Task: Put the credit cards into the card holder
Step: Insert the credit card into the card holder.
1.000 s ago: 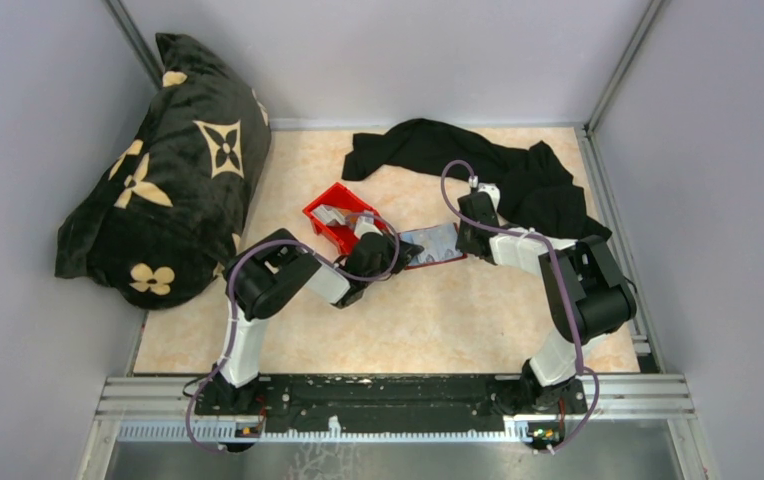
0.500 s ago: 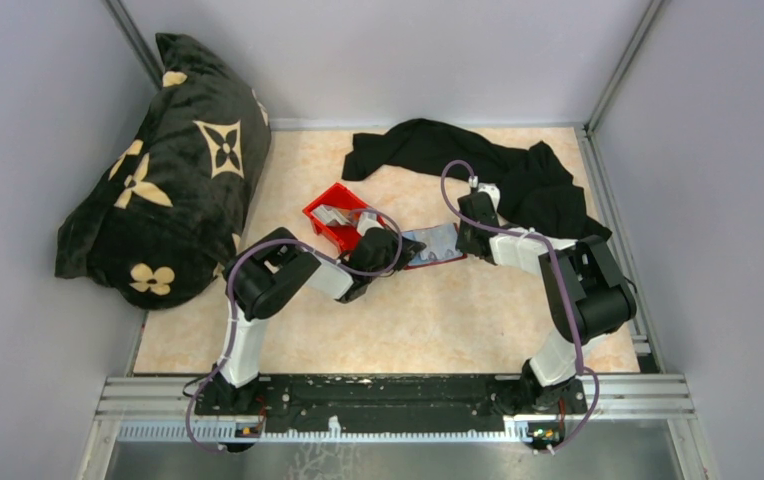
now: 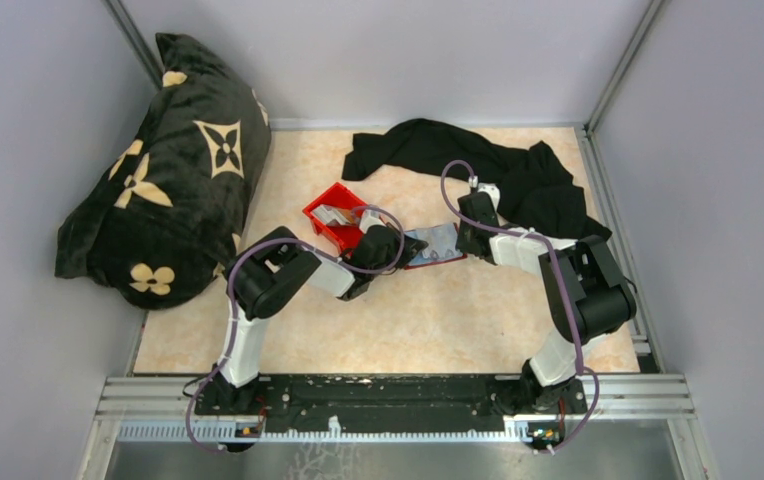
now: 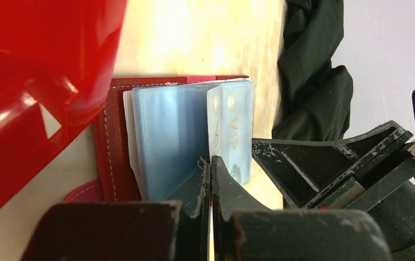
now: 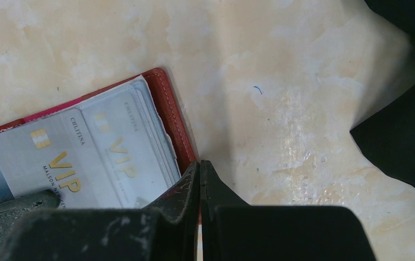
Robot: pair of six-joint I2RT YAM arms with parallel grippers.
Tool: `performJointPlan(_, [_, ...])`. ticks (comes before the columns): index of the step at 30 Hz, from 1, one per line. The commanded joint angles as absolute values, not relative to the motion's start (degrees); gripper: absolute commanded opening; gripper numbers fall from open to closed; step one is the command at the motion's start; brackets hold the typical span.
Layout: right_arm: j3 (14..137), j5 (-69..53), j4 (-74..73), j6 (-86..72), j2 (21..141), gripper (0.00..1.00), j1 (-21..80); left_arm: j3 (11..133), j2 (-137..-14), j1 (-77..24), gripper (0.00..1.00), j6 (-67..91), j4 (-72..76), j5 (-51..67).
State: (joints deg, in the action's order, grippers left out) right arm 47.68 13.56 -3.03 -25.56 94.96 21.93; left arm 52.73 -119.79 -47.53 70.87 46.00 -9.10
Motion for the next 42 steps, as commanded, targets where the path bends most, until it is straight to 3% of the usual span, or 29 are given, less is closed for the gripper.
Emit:
performJointPlan(1, [46.32, 8.31, -7.13, -26.05, 99.51, 0.00, 23.64, 53.53, -122.37, -48.08, 0.00, 68.56, 41.50, -6.63])
performJointPlan(17, [45.99, 7.75, -6.45, -26.31, 99.92, 0.00, 23.77, 54.84, -124.64, -48.12, 0.01, 67.24, 41.22, -2.29])
performJointPlan(26, [45.88, 7.73, -6.34, -26.53, 100.11, 0.00, 24.08, 55.93, -124.99, -48.15, 0.32, 66.18, 38.89, -0.63])
performJointPlan(30, [45.71, 7.71, -6.22, -26.63, 100.28, 0.00, 24.09, 55.91, -123.92, -48.12, 0.40, 64.75, 36.75, -0.97])
performJointPlan(42, [45.61, 7.79, -6.28, -26.53, 99.97, 0.00, 24.08, 57.14, -118.84, -48.11, 0.47, 58.89, 24.59, -4.23])
